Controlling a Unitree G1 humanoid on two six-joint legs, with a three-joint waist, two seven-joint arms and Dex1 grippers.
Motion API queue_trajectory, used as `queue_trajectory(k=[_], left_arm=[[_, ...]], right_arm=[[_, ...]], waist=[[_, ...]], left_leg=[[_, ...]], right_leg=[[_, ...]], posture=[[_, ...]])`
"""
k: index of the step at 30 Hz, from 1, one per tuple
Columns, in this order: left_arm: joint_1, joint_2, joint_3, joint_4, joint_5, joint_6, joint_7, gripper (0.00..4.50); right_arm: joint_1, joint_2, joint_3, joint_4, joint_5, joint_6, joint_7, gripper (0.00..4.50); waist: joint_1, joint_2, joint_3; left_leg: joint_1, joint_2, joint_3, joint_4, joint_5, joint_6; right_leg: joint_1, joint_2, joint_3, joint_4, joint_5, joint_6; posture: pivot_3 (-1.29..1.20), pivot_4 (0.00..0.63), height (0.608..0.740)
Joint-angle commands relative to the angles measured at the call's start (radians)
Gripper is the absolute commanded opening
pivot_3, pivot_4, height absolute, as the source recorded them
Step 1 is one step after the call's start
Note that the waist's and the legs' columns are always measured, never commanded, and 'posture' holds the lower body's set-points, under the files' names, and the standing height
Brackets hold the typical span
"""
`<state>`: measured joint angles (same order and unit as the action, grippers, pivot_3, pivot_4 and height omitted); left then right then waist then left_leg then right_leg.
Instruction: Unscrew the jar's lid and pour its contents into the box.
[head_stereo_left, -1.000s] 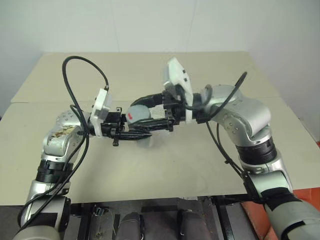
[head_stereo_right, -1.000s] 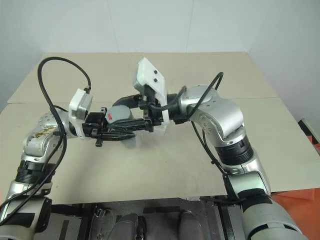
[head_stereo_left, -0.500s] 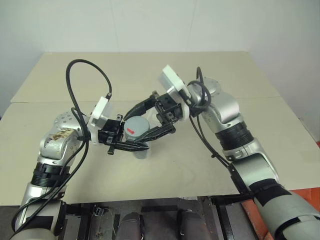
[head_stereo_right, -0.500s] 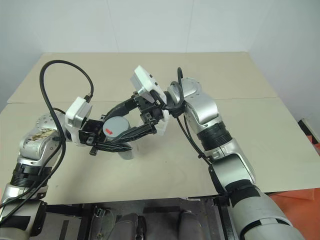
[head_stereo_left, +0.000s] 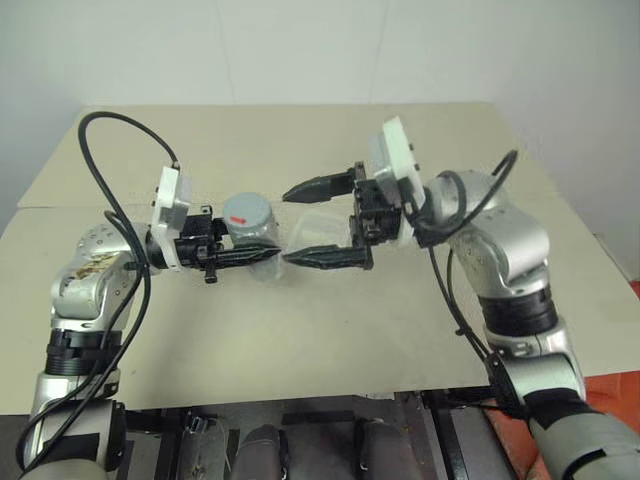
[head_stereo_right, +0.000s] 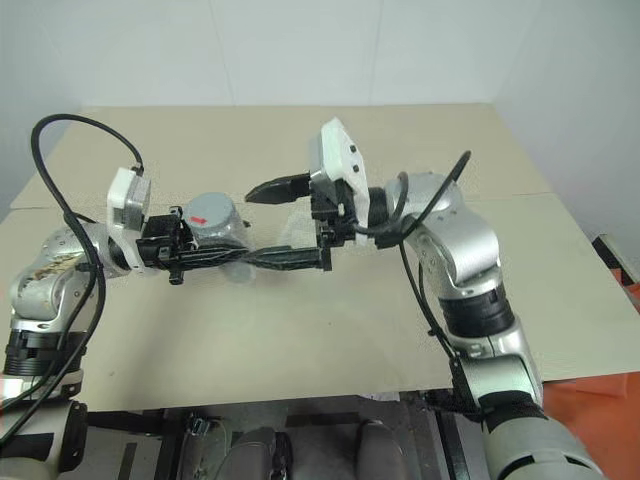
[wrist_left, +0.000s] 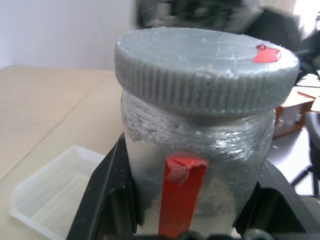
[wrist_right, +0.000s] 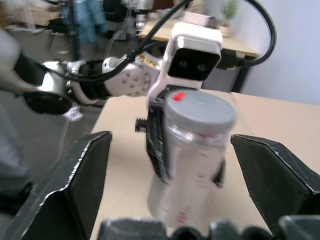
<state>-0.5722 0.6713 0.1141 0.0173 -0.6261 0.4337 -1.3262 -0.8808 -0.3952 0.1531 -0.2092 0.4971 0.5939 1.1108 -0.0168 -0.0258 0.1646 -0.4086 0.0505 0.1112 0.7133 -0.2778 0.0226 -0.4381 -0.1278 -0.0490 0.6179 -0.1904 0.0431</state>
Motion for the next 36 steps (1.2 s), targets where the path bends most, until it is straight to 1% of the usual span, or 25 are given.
queue_trajectory(k=[1,5,11,18,28,36], left_arm=[[-0.018,-0.004,0.001,-0.001,0.011,-0.012,0.027,1.92],[-0.027,-0.009,-0.017,0.010,0.009,-0.013,0.010,1.92],[-0.047,-0.008,-0.045,0.011,0.021,-0.017,-0.013,1.92],[-0.042,0.001,-0.034,-0.003,0.011,-0.014,-0.022,1.92],[-0.020,0.037,-0.004,-0.012,-0.008,-0.017,-0.045,1.92],[0.002,0.055,0.014,-0.038,-0.025,-0.005,-0.047,1.92]], right_arm=[[-0.010,0.058,0.004,-0.105,-0.003,0.107,-0.189,4.44],[-0.058,0.115,0.049,-0.118,-0.057,0.196,-0.339,4.44],[-0.127,0.181,0.097,-0.074,-0.111,0.252,-0.460,4.44],[-0.126,0.185,0.115,-0.020,-0.144,0.253,-0.492,4.44],[-0.111,0.120,0.084,-0.016,-0.145,0.254,-0.484,4.44],[-0.105,0.071,0.044,-0.004,-0.116,0.253,-0.490,4.44]], waist=[[-0.001,0.000,0.000],[0.002,0.000,0.000],[0.002,0.000,0.000],[0.001,0.000,0.000],[0.001,0.000,0.000],[0.001,0.000,0.000]], left_leg=[[0.000,0.000,0.000,0.000,0.000,0.000],[0.000,0.000,0.000,0.000,0.001,-0.001],[-0.001,0.000,0.000,0.000,0.001,-0.001],[0.000,0.000,0.000,0.000,0.001,-0.001],[-0.001,0.000,0.000,0.000,0.001,0.000],[0.000,0.000,0.000,0.000,0.001,0.000]], right_leg=[[0.000,0.000,0.000,0.000,0.000,0.000],[0.000,0.000,0.000,0.003,0.000,0.000],[-0.001,0.000,0.000,0.003,0.000,0.000],[-0.001,0.000,0.000,0.003,0.000,0.000],[-0.001,0.000,0.000,0.003,0.000,0.000],[-0.001,0.000,0.000,0.003,0.000,0.000]], posture=[[0.00,0.150,0.740],[0.00,0.150,0.740],[0.00,0.150,0.740],[0.00,0.150,0.740],[0.00,0.150,0.740],[0.00,0.150,0.740]])
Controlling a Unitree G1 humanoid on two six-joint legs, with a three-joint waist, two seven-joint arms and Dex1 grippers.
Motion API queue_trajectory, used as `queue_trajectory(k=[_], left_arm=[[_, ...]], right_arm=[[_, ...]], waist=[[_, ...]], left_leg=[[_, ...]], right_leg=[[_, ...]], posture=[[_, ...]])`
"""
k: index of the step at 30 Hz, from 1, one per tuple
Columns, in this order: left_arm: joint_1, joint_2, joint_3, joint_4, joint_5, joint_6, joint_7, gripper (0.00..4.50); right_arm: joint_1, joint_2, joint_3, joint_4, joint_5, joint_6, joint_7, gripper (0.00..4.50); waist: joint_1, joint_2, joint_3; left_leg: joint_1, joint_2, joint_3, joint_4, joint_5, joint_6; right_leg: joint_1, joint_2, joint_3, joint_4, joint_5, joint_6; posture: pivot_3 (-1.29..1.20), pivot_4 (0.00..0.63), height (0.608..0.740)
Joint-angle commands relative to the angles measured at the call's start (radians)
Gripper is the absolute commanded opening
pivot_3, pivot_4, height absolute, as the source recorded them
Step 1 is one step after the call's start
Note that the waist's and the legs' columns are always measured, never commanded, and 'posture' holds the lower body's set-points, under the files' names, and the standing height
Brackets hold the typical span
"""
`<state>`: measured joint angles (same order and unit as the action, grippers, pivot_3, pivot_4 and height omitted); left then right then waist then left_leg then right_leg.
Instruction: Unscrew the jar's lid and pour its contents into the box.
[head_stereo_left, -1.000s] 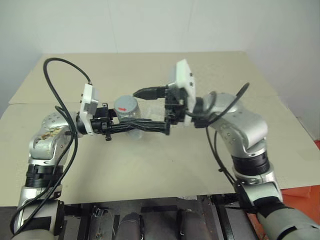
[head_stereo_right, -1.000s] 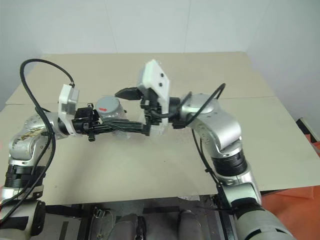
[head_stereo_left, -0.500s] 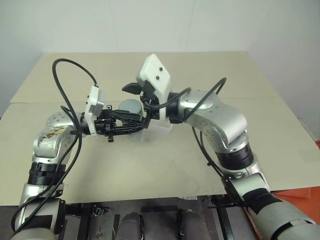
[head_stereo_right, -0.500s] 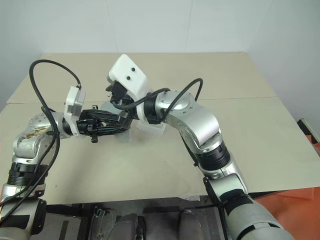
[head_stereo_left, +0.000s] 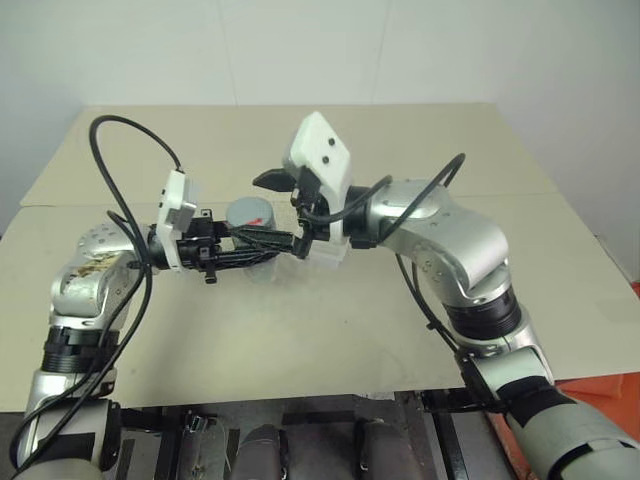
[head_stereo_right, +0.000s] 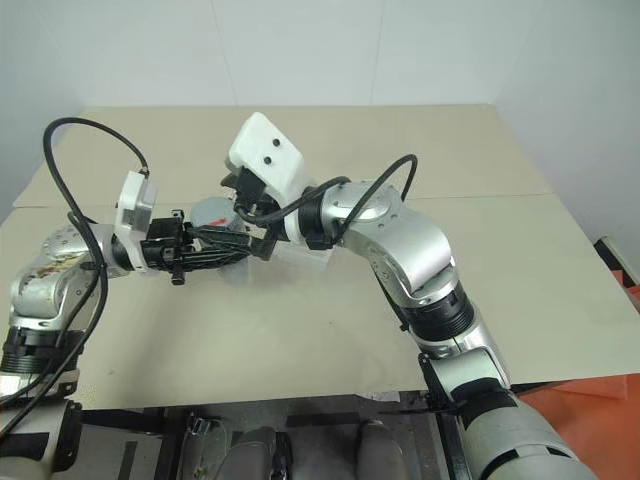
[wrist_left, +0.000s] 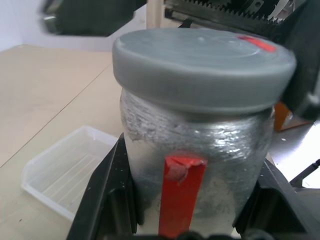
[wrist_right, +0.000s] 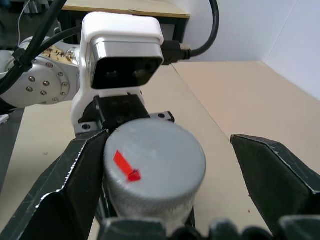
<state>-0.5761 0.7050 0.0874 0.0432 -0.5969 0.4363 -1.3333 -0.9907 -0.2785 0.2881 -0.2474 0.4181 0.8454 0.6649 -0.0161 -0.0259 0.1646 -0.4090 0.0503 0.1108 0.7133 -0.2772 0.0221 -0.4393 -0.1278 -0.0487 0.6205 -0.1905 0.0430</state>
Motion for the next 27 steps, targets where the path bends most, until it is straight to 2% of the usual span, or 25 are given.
queue_trajectory(k=[1,18,27], left_arm=[[0.008,0.024,0.043,-0.066,-0.054,-0.007,-0.041,1.92],[0.033,0.052,0.060,-0.093,-0.065,0.004,-0.048,1.92],[0.007,0.042,0.051,-0.044,-0.037,-0.016,-0.044,1.92]], right_arm=[[0.005,-0.048,-0.094,0.040,-0.035,0.000,-0.048,4.44],[0.061,-0.151,-0.129,0.009,0.019,-0.006,-0.024,4.44],[0.078,-0.197,-0.152,-0.033,0.057,-0.010,0.053,4.44]], waist=[[0.000,0.000,0.000],[0.000,0.000,0.000],[0.000,0.000,0.000]], left_leg=[[0.000,0.000,0.000,0.000,0.000,0.000],[0.000,0.000,0.000,-0.001,0.000,0.001],[0.000,0.000,0.000,-0.001,0.000,0.001]], right_leg=[[0.000,0.000,0.000,0.000,0.000,0.000],[0.000,0.000,0.000,-0.002,0.000,0.000],[0.000,0.000,0.001,-0.002,0.000,0.000]], posture=[[0.00,0.150,0.740],[0.00,0.150,0.740],[0.00,0.150,0.740]])
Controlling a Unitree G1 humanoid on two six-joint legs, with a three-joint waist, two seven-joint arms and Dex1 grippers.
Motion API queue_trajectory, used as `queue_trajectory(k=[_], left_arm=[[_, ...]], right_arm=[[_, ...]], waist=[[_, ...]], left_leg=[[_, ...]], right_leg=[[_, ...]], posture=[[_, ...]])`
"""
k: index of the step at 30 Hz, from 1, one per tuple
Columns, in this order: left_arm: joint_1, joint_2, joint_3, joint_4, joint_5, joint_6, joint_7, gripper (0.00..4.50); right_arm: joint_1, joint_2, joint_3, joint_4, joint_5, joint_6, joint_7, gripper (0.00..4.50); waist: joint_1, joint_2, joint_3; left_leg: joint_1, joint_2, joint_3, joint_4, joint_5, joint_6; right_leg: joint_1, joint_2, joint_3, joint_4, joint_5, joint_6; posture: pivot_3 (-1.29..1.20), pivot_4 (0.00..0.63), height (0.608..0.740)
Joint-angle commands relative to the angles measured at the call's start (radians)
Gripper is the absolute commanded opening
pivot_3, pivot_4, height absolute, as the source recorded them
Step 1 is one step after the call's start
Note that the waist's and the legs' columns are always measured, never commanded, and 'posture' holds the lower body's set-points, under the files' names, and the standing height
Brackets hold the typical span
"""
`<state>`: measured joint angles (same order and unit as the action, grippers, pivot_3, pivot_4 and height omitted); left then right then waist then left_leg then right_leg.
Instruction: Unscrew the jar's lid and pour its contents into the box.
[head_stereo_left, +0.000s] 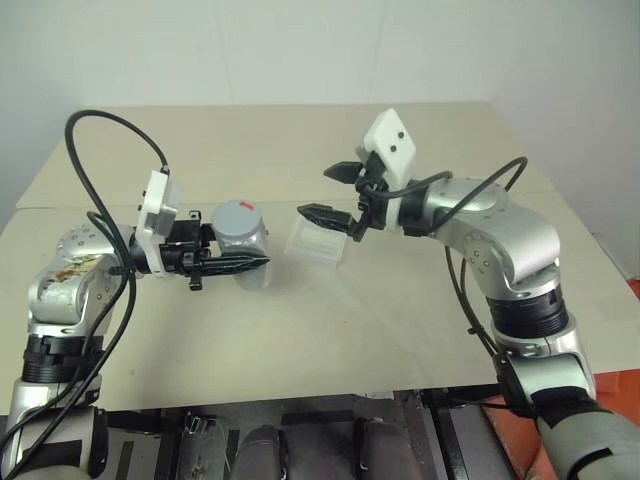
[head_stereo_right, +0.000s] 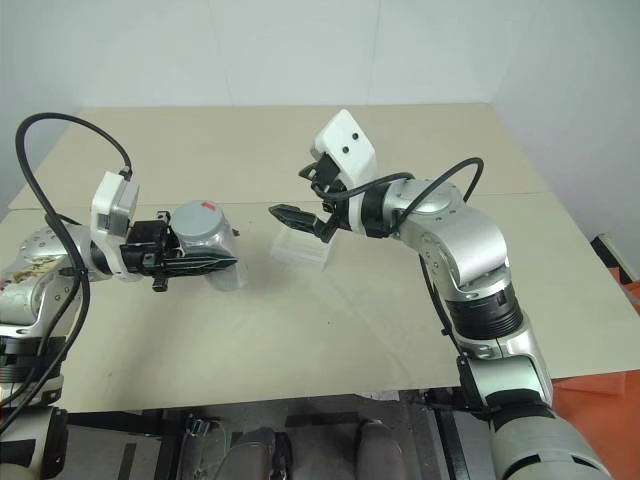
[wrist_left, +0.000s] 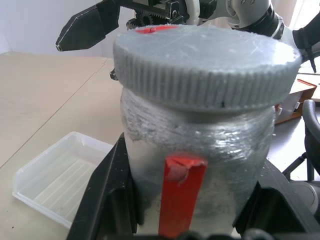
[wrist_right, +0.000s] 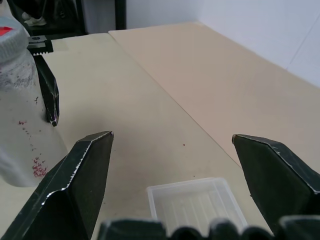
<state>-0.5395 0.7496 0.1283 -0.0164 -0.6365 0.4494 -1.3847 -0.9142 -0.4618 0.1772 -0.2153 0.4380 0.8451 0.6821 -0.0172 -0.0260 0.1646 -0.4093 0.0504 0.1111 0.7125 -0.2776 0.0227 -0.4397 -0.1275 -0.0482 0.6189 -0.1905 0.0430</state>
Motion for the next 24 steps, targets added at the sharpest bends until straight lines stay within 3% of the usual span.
queue_trajectory(k=[1,7,24], left_arm=[[-0.033,-0.005,0.008,0.023,0.006,-0.031,0.008,1.92],[-0.079,-0.046,-0.039,0.090,0.048,-0.067,0.005,1.92],[-0.125,-0.080,-0.079,0.130,0.070,-0.095,-0.042,1.92]], right_arm=[[0.003,-0.014,-0.047,-0.073,0.048,-0.008,0.044,4.44],[-0.016,0.043,-0.064,-0.149,0.142,0.043,0.035,4.44],[-0.112,0.199,0.068,-0.024,0.054,-0.004,-0.004,4.44]], waist=[[0.003,0.000,0.000],[0.005,0.000,0.000],[0.003,0.000,0.000]], left_leg=[[0.000,0.000,0.000,0.000,0.000,0.000],[0.000,0.000,0.000,0.000,0.000,0.000],[0.000,0.000,0.000,0.001,0.000,0.000]], right_leg=[[0.000,0.000,0.000,0.000,0.000,0.000],[0.001,0.000,0.000,0.000,0.000,0.000],[0.000,0.000,0.000,0.001,0.000,0.000]], posture=[[0.00,0.150,0.740],[0.00,0.150,0.740],[0.00,0.150,0.740]])
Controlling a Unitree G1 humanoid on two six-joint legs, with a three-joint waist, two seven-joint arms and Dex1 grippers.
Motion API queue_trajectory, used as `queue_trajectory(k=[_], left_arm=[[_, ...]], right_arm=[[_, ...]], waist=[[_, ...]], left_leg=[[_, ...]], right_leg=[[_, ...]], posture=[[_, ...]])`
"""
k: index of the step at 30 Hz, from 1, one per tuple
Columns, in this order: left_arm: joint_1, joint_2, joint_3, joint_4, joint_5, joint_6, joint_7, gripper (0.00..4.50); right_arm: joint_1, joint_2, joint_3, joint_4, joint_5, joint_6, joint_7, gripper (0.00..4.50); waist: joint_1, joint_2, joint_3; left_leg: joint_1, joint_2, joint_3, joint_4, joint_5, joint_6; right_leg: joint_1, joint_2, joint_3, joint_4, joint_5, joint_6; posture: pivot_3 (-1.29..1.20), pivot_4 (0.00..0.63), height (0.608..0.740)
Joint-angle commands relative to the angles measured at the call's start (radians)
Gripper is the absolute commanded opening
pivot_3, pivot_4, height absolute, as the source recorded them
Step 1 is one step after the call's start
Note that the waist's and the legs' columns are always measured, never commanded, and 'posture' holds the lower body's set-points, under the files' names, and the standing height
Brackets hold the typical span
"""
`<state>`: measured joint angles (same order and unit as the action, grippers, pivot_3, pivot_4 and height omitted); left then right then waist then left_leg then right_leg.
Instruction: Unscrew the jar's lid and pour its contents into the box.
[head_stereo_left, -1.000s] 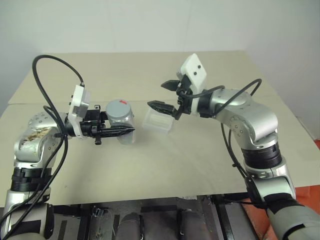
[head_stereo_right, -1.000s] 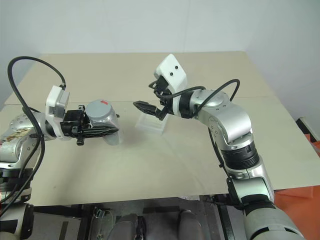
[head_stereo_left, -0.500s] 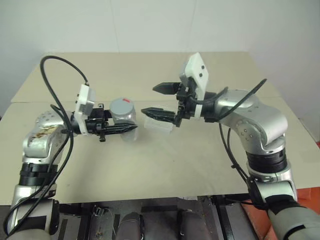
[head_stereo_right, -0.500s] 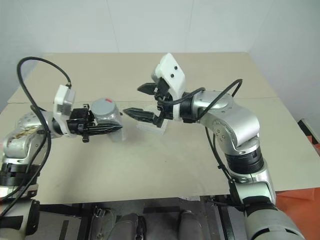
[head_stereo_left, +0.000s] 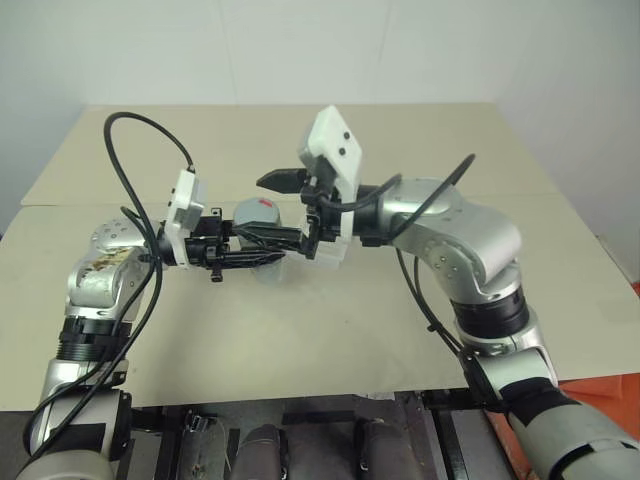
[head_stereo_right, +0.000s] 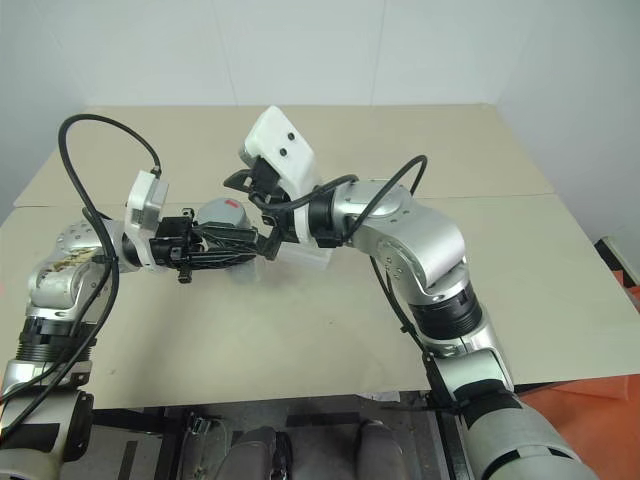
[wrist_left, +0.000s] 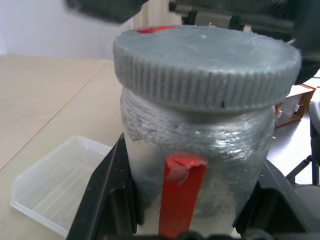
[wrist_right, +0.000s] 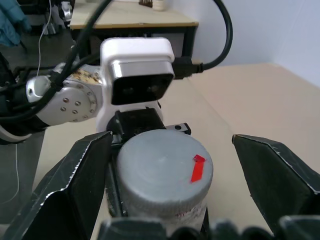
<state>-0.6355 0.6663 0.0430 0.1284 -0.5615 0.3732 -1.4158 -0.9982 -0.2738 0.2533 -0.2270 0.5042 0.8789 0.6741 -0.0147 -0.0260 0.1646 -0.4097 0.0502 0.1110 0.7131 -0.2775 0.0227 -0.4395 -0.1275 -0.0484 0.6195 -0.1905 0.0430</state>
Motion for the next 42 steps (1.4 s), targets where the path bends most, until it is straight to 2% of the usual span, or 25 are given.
queue_trajectory(k=[1,12,23,36,42], left_arm=[[-0.028,0.003,0.007,-0.015,-0.005,-0.019,-0.011,1.92],[-0.023,0.007,0.016,-0.008,-0.001,-0.023,-0.021,1.92],[-0.015,0.027,0.028,-0.017,-0.008,-0.019,-0.028,1.92],[-0.020,0.033,0.026,-0.020,-0.005,-0.017,-0.042,1.92],[-0.024,0.031,0.028,-0.009,-0.002,-0.016,-0.040,1.92]], right_arm=[[-0.028,0.016,-0.007,-0.008,-0.017,-0.039,0.003,4.44],[-0.014,0.005,-0.017,0.016,-0.063,-0.033,0.000,4.44],[0.038,-0.101,-0.084,-0.051,-0.027,-0.002,0.010,4.44],[0.074,-0.174,-0.127,-0.056,-0.004,-0.003,0.016,4.44],[0.104,-0.221,-0.152,-0.105,0.063,-0.014,0.107,4.44]], waist=[[0.000,0.000,0.000],[-0.001,0.000,0.000],[0.000,0.000,0.000],[0.001,0.000,0.000],[0.001,0.000,0.000]], left_leg=[[0.000,0.000,0.000,0.000,0.000,0.000],[0.000,0.000,0.000,0.000,0.000,0.000],[0.000,0.000,0.000,0.000,0.000,0.000],[0.000,0.000,0.000,0.000,0.000,0.000],[0.000,0.000,0.000,0.000,0.000,0.000]], right_leg=[[0.000,0.000,0.000,0.000,0.000,0.000],[0.000,0.000,0.000,0.000,0.000,0.000],[0.000,0.000,0.000,0.000,0.000,0.000],[0.000,0.000,0.000,0.000,0.000,0.000],[0.000,0.000,0.000,-0.001,0.000,0.000]], posture=[[0.00,0.150,0.740],[0.00,0.150,0.740],[0.00,0.150,0.740],[0.00,0.150,0.740],[0.00,0.150,0.740]])
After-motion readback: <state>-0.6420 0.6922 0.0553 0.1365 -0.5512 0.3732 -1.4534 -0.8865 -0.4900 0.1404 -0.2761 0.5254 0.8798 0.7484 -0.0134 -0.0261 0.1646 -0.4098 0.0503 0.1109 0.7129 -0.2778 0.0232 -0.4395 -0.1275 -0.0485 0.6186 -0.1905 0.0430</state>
